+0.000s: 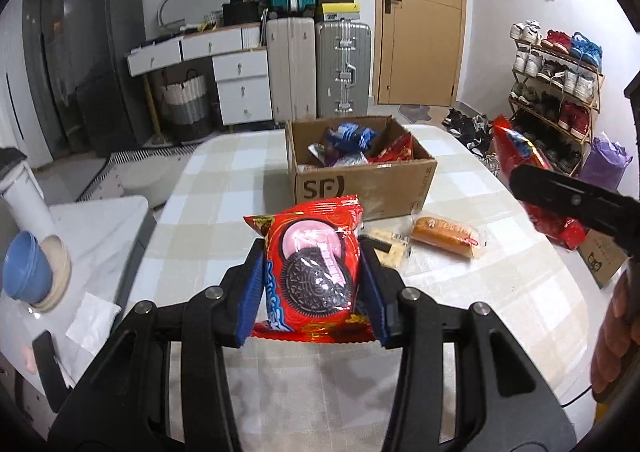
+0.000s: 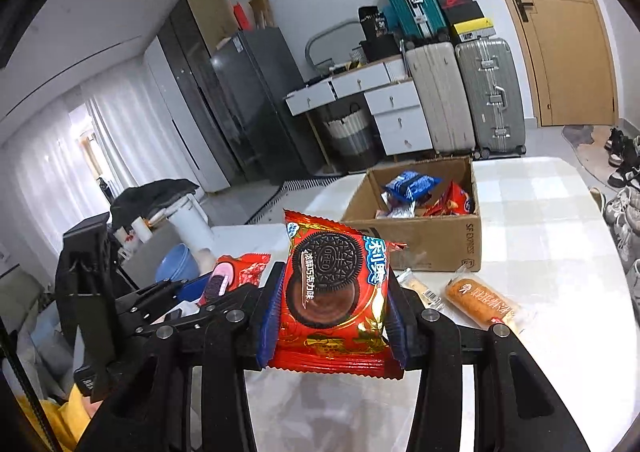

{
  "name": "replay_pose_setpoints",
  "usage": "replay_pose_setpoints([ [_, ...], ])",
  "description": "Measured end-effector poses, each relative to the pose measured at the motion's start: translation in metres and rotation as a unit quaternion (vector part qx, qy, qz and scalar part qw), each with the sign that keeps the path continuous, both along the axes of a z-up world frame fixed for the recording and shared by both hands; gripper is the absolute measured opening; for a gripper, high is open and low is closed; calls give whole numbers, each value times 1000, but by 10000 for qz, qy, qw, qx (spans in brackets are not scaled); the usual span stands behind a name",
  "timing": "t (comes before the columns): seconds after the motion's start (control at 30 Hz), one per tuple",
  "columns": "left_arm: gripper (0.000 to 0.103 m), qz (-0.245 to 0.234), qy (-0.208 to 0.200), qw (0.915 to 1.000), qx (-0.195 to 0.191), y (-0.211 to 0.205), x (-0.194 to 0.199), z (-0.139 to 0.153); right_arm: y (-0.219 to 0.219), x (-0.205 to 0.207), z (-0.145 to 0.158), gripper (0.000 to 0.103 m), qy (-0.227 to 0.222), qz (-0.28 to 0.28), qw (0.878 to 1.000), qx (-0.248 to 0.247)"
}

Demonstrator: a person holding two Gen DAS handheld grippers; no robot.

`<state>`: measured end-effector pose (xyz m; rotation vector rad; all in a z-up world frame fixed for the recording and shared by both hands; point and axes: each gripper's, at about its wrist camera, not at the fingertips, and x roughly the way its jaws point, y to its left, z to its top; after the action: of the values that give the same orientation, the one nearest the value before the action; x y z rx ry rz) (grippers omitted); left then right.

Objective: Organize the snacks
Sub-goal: 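Carry both red Oreo packs over the cardboard box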

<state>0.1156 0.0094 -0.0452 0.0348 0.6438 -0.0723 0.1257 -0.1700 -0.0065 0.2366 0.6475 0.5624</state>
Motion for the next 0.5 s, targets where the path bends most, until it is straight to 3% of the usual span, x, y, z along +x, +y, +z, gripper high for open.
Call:
replay_pose_setpoints([
  [0.27, 41, -45, 87, 9999, -121, 5, 25, 7, -18, -2, 8, 45, -38, -86, 9998, 149],
  [0.5, 41, -163, 115, 9996, -195, 3, 74, 15, -26, 34, 9, 45, 106, -135, 9996, 202],
])
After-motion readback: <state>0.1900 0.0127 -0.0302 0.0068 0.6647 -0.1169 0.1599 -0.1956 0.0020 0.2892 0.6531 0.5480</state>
